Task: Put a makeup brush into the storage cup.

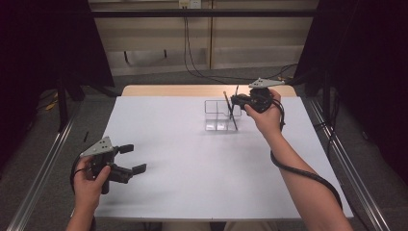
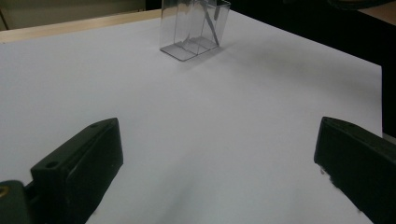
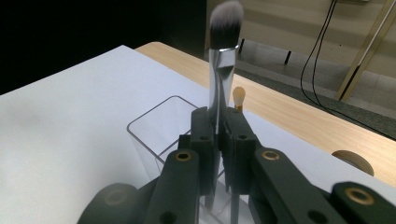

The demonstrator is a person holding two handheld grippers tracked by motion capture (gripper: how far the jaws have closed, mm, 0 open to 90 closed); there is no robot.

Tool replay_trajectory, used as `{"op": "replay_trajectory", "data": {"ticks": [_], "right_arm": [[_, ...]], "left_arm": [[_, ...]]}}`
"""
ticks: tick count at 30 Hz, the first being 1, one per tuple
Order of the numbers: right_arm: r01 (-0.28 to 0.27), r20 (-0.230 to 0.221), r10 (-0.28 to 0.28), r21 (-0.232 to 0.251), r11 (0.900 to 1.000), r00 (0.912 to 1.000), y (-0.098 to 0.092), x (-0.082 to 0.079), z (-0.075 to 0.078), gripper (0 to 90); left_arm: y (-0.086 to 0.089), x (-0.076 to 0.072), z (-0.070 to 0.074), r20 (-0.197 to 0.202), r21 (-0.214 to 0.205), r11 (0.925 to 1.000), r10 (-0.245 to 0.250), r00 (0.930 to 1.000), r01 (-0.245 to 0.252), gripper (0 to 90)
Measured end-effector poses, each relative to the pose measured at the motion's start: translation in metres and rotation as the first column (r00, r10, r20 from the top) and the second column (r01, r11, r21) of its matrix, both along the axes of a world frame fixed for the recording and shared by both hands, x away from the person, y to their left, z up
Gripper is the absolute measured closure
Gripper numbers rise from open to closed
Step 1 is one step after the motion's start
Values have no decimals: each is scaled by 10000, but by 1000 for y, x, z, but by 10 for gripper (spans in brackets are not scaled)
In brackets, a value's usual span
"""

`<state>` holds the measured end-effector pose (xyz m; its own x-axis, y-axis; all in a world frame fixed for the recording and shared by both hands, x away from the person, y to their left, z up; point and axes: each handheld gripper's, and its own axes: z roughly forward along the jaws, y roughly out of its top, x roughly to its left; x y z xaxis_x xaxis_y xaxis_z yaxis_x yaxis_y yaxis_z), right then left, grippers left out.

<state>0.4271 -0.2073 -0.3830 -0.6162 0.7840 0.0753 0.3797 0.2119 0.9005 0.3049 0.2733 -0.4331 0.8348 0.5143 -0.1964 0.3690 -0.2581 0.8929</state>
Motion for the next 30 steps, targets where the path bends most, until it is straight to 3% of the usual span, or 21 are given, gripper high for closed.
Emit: {"op": "replay_trajectory", "data": {"ticks": [18,23,25,30], "right_arm": [[-2,-77,2,-41,10000,10000,2,0,-4,829],[-37,74,36,108,9999,10000,2,-3,-4,625],[-23,264,16,265,9996,9997,2,-4,-3,481],[8,562,-40,565,9984,9984,1,-9,-1,315]], "left_arm": [[0,0,1,50,28,10000,-23,10000,23,12],[0,0,0,38,32,10000,19,10000,-20,12],[0,0,0,41,35,10000,7,10000,-8,12],[-1,-1,1,40,43,10000,-15,10000,15,12]]}}
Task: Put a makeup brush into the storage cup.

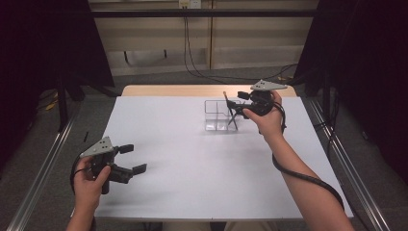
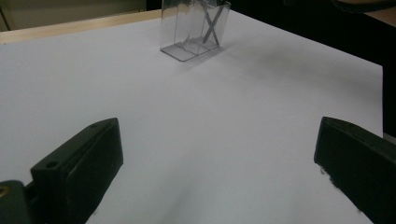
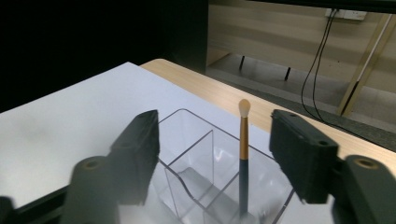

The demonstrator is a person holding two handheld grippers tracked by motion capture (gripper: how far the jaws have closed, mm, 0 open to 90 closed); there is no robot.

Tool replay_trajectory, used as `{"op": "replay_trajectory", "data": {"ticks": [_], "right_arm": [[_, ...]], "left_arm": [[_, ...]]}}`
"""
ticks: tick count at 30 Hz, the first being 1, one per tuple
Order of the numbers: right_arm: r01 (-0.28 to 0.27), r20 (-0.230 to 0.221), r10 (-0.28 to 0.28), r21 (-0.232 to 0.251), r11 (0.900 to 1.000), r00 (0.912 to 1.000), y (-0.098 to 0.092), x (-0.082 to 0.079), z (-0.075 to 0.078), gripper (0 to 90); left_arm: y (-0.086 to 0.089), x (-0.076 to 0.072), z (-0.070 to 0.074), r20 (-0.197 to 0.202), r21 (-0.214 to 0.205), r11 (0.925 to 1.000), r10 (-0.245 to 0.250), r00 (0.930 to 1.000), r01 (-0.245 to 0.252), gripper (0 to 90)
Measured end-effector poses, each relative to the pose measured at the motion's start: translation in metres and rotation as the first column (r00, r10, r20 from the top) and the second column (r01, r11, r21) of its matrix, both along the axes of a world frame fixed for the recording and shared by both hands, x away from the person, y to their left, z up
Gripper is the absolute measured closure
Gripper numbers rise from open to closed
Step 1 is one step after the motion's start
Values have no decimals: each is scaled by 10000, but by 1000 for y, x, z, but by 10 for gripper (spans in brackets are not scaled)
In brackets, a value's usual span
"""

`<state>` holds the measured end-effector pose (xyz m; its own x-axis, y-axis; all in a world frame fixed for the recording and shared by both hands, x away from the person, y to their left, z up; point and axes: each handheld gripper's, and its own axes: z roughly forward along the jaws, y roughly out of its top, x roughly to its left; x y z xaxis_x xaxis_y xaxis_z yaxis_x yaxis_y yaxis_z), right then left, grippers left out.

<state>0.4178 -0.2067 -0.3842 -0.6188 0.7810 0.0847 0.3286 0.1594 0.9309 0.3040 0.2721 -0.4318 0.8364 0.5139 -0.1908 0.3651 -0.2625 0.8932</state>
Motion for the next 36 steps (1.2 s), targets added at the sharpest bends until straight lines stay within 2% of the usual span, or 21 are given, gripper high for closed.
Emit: {"op": "replay_trajectory", "data": {"ticks": [7,17,31,36], "right_arm": [[-190,-60,192,326,9993,9998,-5,-8,0,220],[-633,75,630,663,9958,9980,-11,-22,-1,178],[-1128,364,1103,764,9907,9932,-13,-42,0,140],[-1211,339,1192,613,9907,9923,-16,-47,-1,121]], "left_arm": [[-2,0,0,12,-20,10000,-26,10000,26,12],[-1,0,-1,8,-37,10000,20,10000,-20,12],[2,-5,-1,-15,1,10000,90,10000,-90,12],[1,-5,-2,-38,18,10000,55,10000,-54,12]]}}
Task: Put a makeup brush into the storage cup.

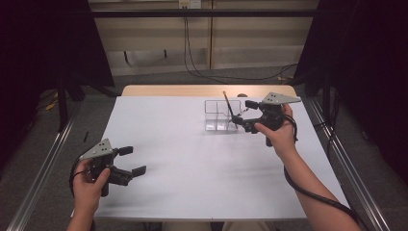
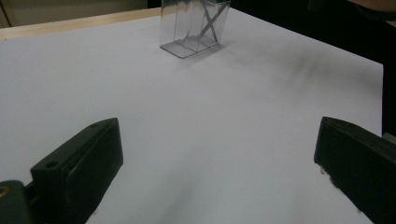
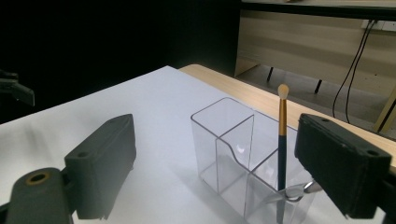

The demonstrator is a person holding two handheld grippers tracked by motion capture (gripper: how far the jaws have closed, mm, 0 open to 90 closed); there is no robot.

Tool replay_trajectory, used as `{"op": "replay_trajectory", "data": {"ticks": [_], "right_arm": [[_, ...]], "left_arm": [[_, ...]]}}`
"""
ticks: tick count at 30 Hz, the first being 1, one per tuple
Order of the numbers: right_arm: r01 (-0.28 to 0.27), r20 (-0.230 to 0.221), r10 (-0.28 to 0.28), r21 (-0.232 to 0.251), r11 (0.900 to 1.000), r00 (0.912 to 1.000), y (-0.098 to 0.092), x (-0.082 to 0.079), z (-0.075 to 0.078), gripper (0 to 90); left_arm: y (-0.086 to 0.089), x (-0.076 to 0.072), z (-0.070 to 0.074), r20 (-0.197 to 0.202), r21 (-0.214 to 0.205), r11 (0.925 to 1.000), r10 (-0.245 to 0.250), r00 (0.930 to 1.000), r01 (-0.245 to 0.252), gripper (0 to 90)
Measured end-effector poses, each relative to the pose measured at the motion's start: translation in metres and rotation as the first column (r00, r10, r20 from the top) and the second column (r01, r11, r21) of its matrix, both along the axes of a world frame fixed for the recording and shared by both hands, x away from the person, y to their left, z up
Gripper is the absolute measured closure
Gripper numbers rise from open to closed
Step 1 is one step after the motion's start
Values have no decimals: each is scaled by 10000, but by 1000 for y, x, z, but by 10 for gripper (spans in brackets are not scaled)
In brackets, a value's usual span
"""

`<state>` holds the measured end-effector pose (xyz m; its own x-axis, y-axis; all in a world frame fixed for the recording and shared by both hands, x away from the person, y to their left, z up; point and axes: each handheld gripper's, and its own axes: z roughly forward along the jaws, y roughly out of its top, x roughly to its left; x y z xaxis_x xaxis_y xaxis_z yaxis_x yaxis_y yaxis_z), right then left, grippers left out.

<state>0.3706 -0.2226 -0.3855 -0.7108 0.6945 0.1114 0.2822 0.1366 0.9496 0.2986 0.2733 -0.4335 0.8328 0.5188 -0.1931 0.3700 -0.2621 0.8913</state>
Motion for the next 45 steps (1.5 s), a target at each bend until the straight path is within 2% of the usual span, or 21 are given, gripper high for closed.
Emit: {"op": "replay_trajectory", "data": {"ticks": [13,26,29,36,45], "right_arm": [[-202,62,202,-81,9998,9998,-9,-14,-1,93],[-362,50,363,-143,9992,9993,-18,-27,-5,72],[-370,39,370,-110,9993,9993,-20,-29,-6,72],[-405,97,407,-194,9990,9991,-24,-33,-7,71],[-499,141,503,-277,9984,9986,-26,-39,-9,72]], "left_arm": [[-4,4,1,25,-152,9999,3,10000,-2,12],[-9,4,1,17,-15,9999,-132,9999,132,12],[-8,3,2,21,-89,9999,-104,9999,105,12],[-8,1,0,-9,76,9999,-133,9999,133,12],[-7,0,0,-14,7,10000,-54,10000,54,12]]}}
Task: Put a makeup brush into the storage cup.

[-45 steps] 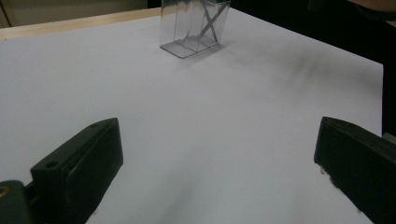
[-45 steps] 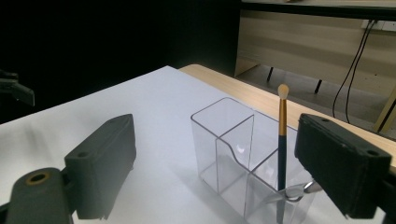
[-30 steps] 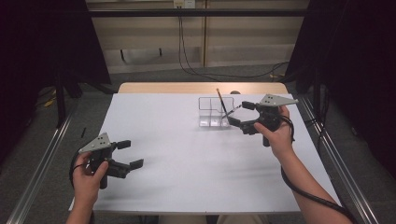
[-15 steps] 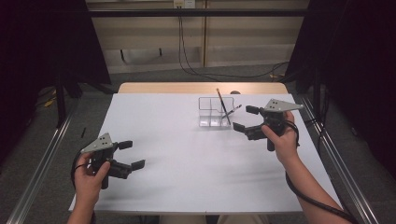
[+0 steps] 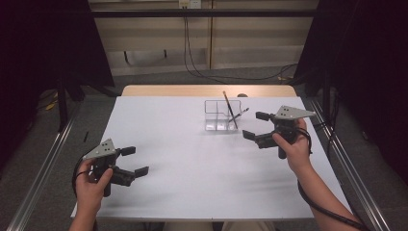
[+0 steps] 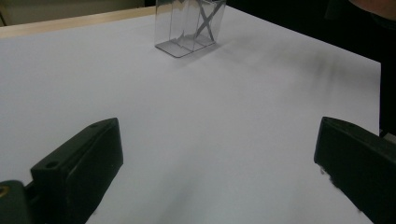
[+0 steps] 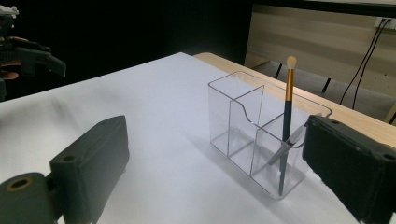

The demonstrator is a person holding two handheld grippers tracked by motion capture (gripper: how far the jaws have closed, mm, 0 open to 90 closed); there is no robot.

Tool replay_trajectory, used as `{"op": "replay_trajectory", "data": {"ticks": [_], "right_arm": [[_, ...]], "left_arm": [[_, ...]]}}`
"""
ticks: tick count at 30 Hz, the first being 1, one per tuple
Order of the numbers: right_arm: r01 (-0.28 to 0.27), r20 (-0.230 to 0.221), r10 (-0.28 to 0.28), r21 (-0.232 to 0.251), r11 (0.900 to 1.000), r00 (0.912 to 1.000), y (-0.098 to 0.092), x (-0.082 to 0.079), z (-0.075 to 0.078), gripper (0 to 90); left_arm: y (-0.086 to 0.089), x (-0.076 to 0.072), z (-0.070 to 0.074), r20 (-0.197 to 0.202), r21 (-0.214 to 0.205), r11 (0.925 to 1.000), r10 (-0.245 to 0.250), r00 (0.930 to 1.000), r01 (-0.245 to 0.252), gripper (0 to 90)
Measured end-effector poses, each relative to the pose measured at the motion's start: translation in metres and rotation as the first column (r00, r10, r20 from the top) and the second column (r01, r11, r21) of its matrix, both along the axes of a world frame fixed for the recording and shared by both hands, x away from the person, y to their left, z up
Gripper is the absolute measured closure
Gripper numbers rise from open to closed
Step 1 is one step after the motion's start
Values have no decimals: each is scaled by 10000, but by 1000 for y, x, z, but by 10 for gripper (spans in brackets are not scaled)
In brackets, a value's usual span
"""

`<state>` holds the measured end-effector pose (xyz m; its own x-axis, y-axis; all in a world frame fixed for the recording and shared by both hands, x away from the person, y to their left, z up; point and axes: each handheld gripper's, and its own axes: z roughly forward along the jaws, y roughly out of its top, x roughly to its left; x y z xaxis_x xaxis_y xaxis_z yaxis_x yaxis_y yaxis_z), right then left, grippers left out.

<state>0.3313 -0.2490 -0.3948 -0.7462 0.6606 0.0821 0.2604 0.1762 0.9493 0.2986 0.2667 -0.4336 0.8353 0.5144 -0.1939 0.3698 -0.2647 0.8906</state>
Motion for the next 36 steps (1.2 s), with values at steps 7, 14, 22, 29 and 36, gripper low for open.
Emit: {"op": "replay_trajectory", "data": {"ticks": [7,14,22,29,36], "right_arm": [[-10,80,9,82,10000,10000,-6,-8,-3,72],[54,58,-55,101,9999,10000,-12,-14,-5,71],[25,122,-26,86,10000,9999,-17,-21,-5,72],[124,54,-125,46,9999,9999,-24,-26,-9,72],[167,6,-167,36,9999,9999,-29,-31,-12,72]], "left_arm": [[-2,2,-1,-24,68,9999,-113,9999,113,12],[-2,2,0,25,67,9999,-126,9999,125,12],[-2,2,0,18,47,9999,-122,9999,122,12],[-3,2,0,16,73,9999,-113,9999,113,12],[-3,1,0,22,21,9999,-106,9999,106,12]]}}
